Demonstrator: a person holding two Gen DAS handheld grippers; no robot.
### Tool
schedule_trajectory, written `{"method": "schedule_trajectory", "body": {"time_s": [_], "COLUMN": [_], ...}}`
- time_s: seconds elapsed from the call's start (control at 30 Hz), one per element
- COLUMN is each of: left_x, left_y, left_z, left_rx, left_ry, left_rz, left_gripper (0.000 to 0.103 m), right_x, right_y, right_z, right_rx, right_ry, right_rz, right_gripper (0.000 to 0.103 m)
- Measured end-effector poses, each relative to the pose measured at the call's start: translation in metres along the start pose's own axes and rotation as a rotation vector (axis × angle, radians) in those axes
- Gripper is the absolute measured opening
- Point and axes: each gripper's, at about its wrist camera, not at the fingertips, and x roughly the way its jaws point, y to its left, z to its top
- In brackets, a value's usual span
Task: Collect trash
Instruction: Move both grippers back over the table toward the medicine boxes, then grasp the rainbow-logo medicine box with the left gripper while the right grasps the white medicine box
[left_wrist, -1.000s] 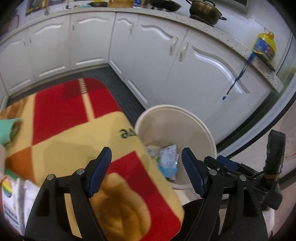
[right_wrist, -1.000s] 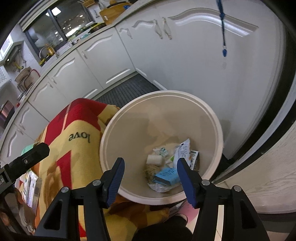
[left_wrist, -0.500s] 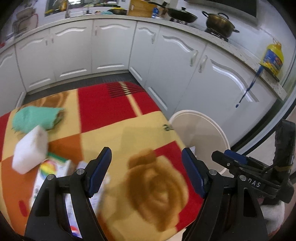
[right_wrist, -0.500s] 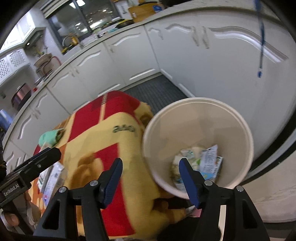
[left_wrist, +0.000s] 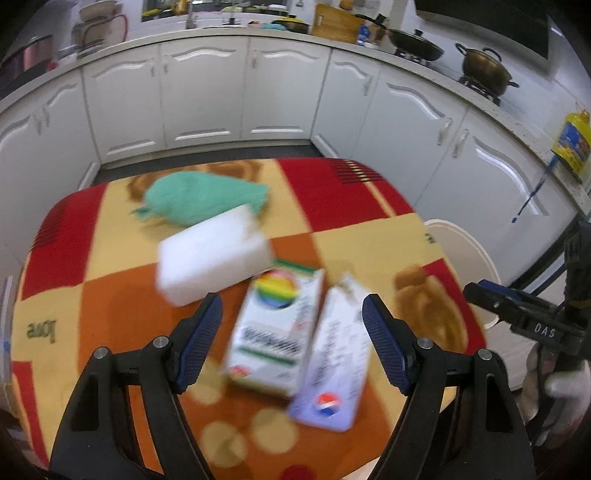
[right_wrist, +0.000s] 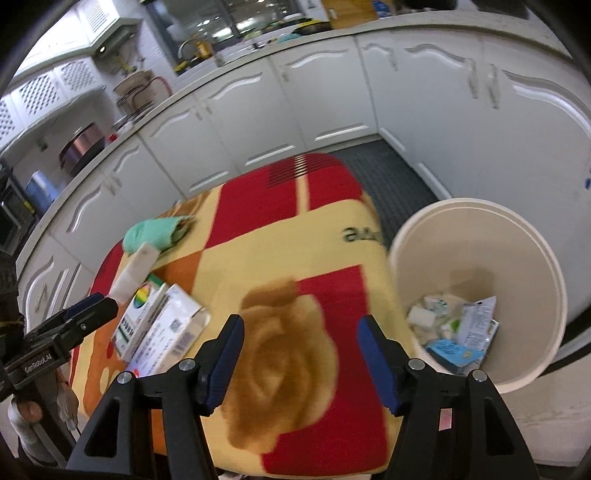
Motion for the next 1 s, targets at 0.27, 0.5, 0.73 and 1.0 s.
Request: {"method": "schedule_trajectory", "body": {"time_s": [0.27, 0.5, 0.73, 1.0], "left_x": [-0.003, 0.001, 0.024, 0.026], "left_y": [0.032, 0.02, 0.007, -0.031], "left_z": [-0.024, -0.057, -0.064, -0.057], "left_rx": [0.001, 0.105, 0.046, 0.027], "left_ry": [0.062, 0.105, 0.142, 0.125], "left_rz": [0.037, 0.102, 0.057, -0.098], "left_gripper": [0.077, 0.077, 0.077, 0.077], "right_x": [0.016, 0.015, 0.016, 0.013], "right_y": [0.032, 0.028, 0.023, 0.015], "right_z": [-0.007, -0.008, -0.009, -0.005], "right_rx": [-0.06, -0.047, -0.033, -0.009], "right_ry": [0.041, 0.043, 0.046, 0.037], "right_rz": [0.038, 0.039, 0.042, 0.031], "right_gripper": [0.061, 0.061, 0.062, 0.062]}}
